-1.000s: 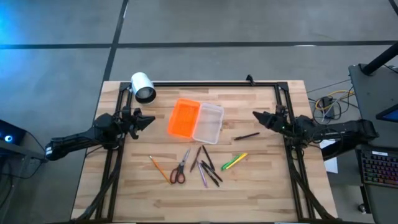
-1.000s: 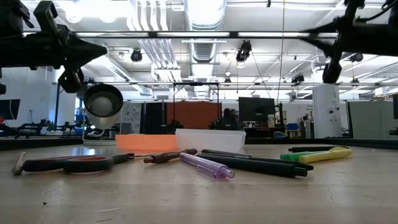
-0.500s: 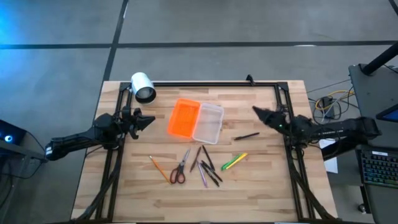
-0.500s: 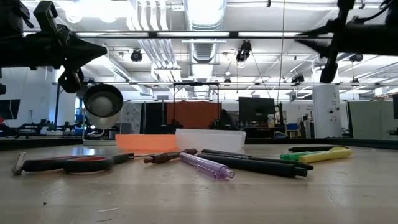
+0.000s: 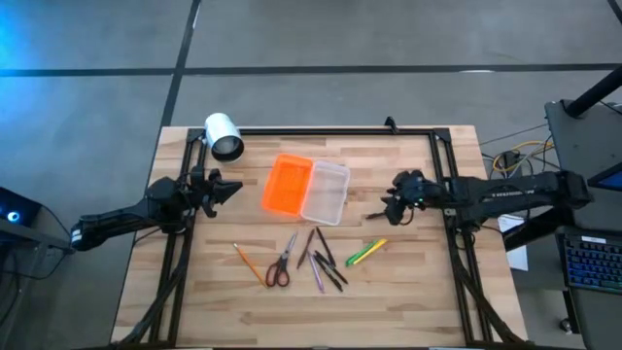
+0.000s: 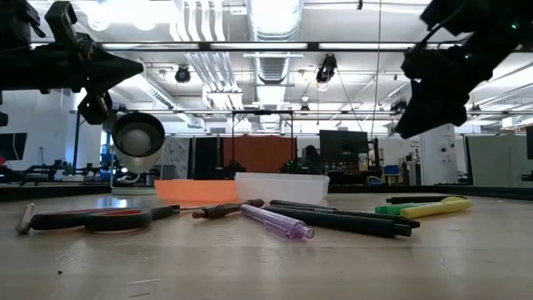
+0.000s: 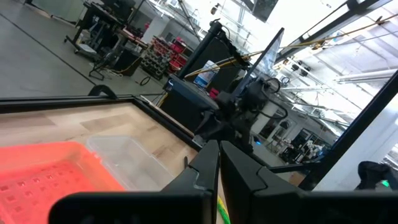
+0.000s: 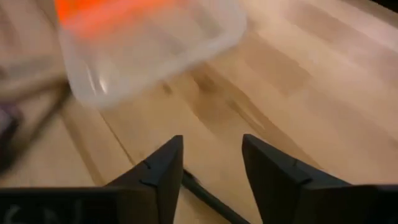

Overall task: Pick & place school supplies into a supply box
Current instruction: Put the black pen into the orange supply box

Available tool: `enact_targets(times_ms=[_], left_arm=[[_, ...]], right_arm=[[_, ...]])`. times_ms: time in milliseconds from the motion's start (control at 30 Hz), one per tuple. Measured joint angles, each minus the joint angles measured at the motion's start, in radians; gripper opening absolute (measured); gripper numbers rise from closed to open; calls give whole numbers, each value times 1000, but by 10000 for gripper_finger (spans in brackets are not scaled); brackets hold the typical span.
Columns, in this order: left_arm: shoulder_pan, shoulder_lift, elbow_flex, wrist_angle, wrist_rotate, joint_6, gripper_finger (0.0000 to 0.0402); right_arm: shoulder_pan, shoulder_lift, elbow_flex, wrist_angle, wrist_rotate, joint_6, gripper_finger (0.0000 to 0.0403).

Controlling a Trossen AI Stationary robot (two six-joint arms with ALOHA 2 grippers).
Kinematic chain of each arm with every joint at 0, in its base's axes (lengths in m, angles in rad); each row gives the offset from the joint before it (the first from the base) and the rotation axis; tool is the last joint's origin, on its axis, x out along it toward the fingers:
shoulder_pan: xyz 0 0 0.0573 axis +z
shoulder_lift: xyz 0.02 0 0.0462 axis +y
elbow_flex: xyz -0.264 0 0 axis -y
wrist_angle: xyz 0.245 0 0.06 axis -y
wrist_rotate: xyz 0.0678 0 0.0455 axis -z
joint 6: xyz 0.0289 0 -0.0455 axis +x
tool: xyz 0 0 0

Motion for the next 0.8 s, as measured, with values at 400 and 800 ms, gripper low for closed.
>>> enact_targets(times_ms=[400,800], left_arm=[[0,0,0,0,0,0,0],[0,1,0,-2,0,0,0]], right_arm=[[2,321,133,-68,-138,-534,168],[-6,555,206,-109,-228,-728,159]])
